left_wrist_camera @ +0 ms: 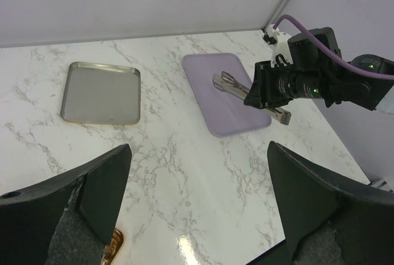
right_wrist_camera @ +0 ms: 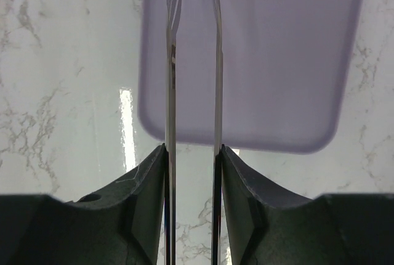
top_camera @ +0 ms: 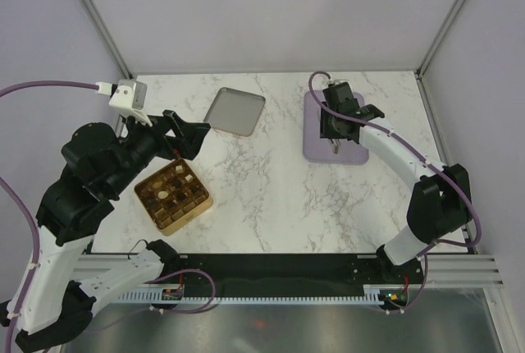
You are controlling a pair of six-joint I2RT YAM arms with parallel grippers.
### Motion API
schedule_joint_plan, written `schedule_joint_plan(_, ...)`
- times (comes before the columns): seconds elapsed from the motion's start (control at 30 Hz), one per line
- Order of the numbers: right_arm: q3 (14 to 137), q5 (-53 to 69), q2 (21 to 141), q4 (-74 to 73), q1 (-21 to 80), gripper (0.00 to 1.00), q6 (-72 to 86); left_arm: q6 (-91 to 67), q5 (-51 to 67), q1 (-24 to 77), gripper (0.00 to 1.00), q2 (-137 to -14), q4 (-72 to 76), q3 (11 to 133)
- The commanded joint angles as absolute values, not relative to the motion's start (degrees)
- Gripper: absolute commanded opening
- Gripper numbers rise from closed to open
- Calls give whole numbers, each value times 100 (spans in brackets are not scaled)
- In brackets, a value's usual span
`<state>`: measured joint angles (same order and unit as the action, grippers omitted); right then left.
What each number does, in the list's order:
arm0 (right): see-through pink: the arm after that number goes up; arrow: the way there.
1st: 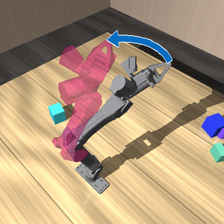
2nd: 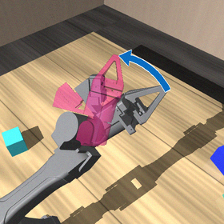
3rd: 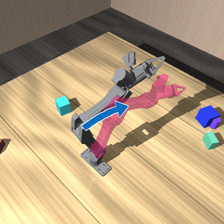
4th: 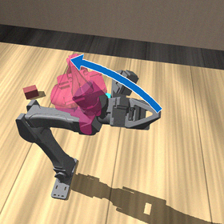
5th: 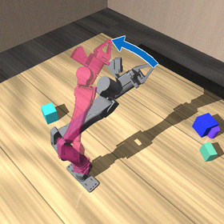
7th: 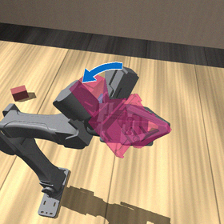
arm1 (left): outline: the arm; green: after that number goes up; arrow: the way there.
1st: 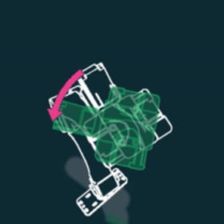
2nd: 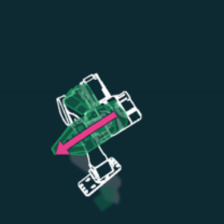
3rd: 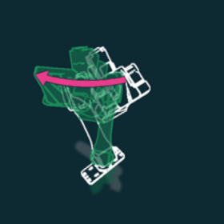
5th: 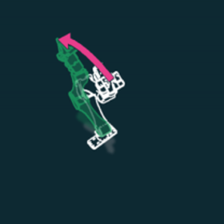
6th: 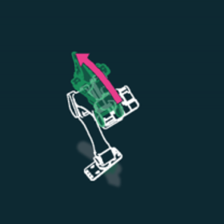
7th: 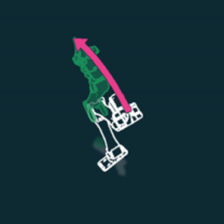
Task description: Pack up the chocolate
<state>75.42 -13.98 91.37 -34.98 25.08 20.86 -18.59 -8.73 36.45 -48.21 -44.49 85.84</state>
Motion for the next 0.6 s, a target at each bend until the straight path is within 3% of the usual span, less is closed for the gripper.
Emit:
schedule_joint_plan(0.0, 7576, -1670, 9228, -3481, 2260, 47, 2144, -1890, -791, 3630, 100, -4790, -4403, 8534)
schedule_joint_plan(0.57, 7506, -1758, 9580, -3217, 1837, 49, 2259, -1925, -773, 3630, 100, -4799, -4395, 8499)
